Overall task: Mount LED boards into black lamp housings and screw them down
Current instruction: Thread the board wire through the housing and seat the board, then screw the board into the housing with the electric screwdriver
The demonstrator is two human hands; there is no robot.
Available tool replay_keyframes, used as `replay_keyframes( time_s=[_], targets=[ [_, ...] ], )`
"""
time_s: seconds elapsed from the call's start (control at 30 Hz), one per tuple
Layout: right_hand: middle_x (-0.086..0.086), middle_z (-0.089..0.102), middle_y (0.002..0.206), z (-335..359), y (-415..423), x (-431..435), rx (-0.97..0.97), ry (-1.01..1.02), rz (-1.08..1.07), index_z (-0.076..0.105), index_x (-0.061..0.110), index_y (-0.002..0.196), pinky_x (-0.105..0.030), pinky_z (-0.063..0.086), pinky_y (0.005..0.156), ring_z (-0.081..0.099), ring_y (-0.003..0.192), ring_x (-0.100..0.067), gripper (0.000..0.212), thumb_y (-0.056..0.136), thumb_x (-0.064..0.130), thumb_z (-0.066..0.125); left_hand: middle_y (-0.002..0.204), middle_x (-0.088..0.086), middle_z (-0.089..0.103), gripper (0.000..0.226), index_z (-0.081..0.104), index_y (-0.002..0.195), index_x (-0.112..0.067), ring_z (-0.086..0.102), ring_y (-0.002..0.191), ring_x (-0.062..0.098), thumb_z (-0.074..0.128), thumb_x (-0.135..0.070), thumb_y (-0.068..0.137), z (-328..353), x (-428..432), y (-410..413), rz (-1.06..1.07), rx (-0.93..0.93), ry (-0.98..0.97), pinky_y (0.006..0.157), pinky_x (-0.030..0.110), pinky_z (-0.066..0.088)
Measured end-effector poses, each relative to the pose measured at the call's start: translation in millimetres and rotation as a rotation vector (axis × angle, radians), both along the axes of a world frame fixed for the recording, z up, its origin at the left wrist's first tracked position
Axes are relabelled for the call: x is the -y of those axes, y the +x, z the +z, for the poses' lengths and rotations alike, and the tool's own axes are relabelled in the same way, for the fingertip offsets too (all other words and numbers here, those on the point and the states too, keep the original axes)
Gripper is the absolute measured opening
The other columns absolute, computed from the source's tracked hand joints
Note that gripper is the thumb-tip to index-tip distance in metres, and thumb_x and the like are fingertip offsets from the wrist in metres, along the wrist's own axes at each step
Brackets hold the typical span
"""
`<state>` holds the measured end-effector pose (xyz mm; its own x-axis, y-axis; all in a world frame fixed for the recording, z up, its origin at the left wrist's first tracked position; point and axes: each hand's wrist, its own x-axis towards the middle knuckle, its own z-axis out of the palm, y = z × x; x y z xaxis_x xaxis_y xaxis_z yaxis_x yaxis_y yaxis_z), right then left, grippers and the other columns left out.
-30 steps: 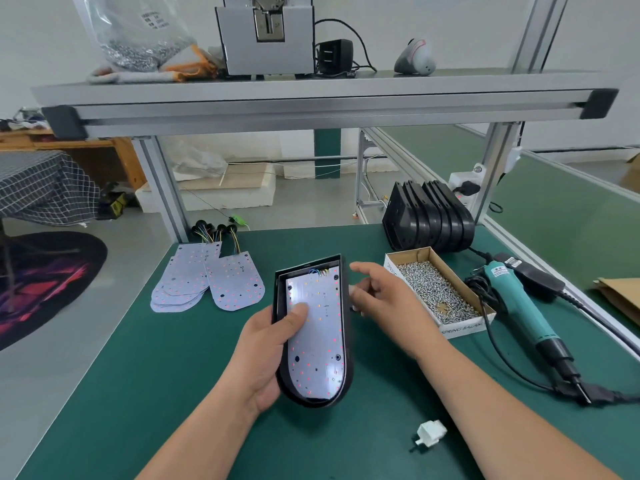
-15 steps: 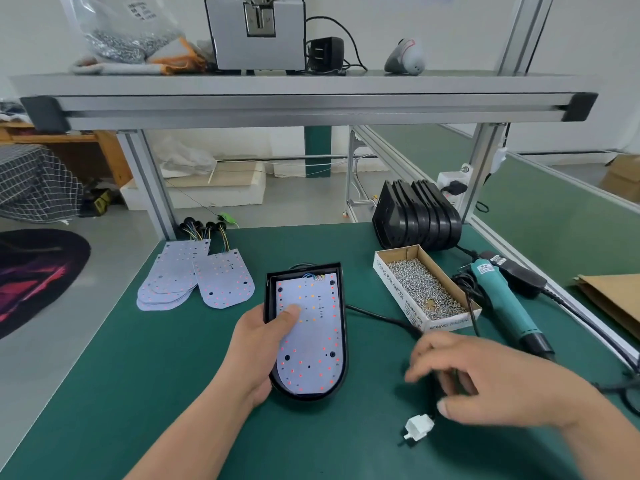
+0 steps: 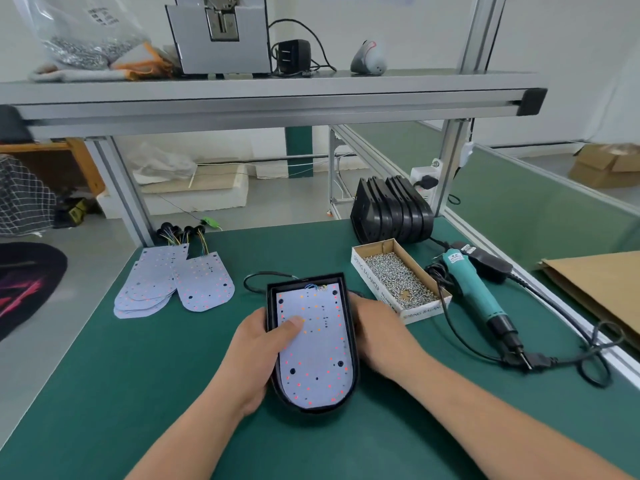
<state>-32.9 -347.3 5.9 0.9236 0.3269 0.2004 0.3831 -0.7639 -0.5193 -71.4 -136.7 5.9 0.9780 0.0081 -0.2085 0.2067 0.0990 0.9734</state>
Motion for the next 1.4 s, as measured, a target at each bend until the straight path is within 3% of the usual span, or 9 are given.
replay_keyframes(
  time_s=[0.1,0.2,0.4,0.6,0.77,0.9,1.07,1.2,1.4],
  targets=[
    [0.007,0.069,0.079,-2,17,4,-0.262,0.349,-0.117,0.059,0.014,0.109,-0.012,0.045,0.056,0.064,0.063,-0.008,0.015,0.098,0.004,0.057,0.110,0.008,0.082,0.013,0.073,0.114,-0.007,0.079,0.102,0.031,0.064,-0.010,0.105,0,3,-2,0.043,-0.003,0.097,0.098,0.056,0.060],
    [-0.012,0.072,0.087,-1,26,5,-0.587,0.781,-0.171,0.062,-0.003,0.113,-0.026,0.058,0.060,0.069,0.066,-0.015,0.025,0.097,-0.009,0.044,0.109,0.008,0.082,0.015,0.074,0.114,-0.007,0.079,0.102,0.032,0.070,-0.014,0.101,3,2,-2,0.041,-0.016,0.124,0.100,0.059,0.059],
    [-0.016,0.077,0.104,3,34,0,-0.914,1.172,-0.009,0.072,0.003,0.118,-0.037,0.062,0.079,0.073,0.091,-0.026,0.059,0.110,0.052,0.039,0.095,0.000,0.083,0.025,0.079,0.099,-0.014,0.081,0.089,0.023,0.076,-0.034,0.084,9,10,-6,0.001,-0.016,0.362,0.092,0.052,0.063],
    [0.030,0.069,0.102,-2,15,7,-0.301,0.551,-0.037,0.069,0.033,0.109,-0.027,0.048,0.095,0.062,0.100,0.009,0.033,0.106,0.058,0.048,0.096,-0.003,0.077,0.032,0.067,0.104,-0.020,0.073,0.087,0.016,0.075,-0.044,0.085,15,13,-5,0.049,0.017,0.644,0.076,0.037,0.059],
    [0.012,0.072,0.104,19,-4,26,0.069,0.148,-0.136,0.064,0.027,0.120,-0.036,0.051,0.089,0.064,0.093,-0.008,0.050,0.103,0.066,0.038,0.107,-0.024,0.068,0.042,0.043,0.125,-0.046,0.065,0.096,-0.001,0.068,-0.044,0.092,18,14,-13,-0.044,0.044,0.782,0.077,0.028,0.051],
    [0.019,0.065,0.100,35,-5,79,0.278,0.108,-0.344,0.063,0.038,0.106,-0.027,0.047,0.077,0.059,0.089,0.000,0.020,0.104,0.050,0.047,0.101,-0.028,0.069,0.045,0.048,0.126,-0.046,0.067,0.091,0.000,0.057,-0.043,0.081,25,13,-17,-0.135,0.039,0.784,0.085,0.037,0.057],
    [-0.006,0.058,0.124,30,4,156,0.158,-0.170,-0.616,0.061,0.021,0.130,-0.042,0.050,0.084,0.054,0.117,-0.028,0.037,0.099,0.041,0.059,0.097,-0.017,0.066,0.102,0.018,0.164,-0.043,0.068,0.087,0.014,0.061,-0.059,0.073,30,9,-20,-0.134,-0.007,0.713,0.077,0.043,0.058],
    [0.000,0.059,0.106,22,5,182,-0.101,-0.388,-0.610,0.051,0.025,0.116,-0.038,0.045,0.070,0.060,0.095,-0.025,0.045,0.094,0.063,0.057,0.111,-0.022,0.063,0.113,0.016,0.168,-0.040,0.068,0.092,0.014,0.065,-0.069,0.070,28,7,-18,-0.099,0.000,0.661,0.082,0.041,0.057],
    [0.000,0.067,0.068,17,7,197,-0.238,0.150,-0.578,0.065,0.015,0.081,-0.032,0.041,0.056,0.060,0.057,-0.019,0.033,0.082,0.047,0.072,0.125,-0.020,0.048,0.070,0.040,0.158,-0.034,0.054,0.102,-0.005,0.061,-0.056,0.095,32,12,-16,0.101,0.276,0.974,0.088,0.038,0.050]
  ],
)
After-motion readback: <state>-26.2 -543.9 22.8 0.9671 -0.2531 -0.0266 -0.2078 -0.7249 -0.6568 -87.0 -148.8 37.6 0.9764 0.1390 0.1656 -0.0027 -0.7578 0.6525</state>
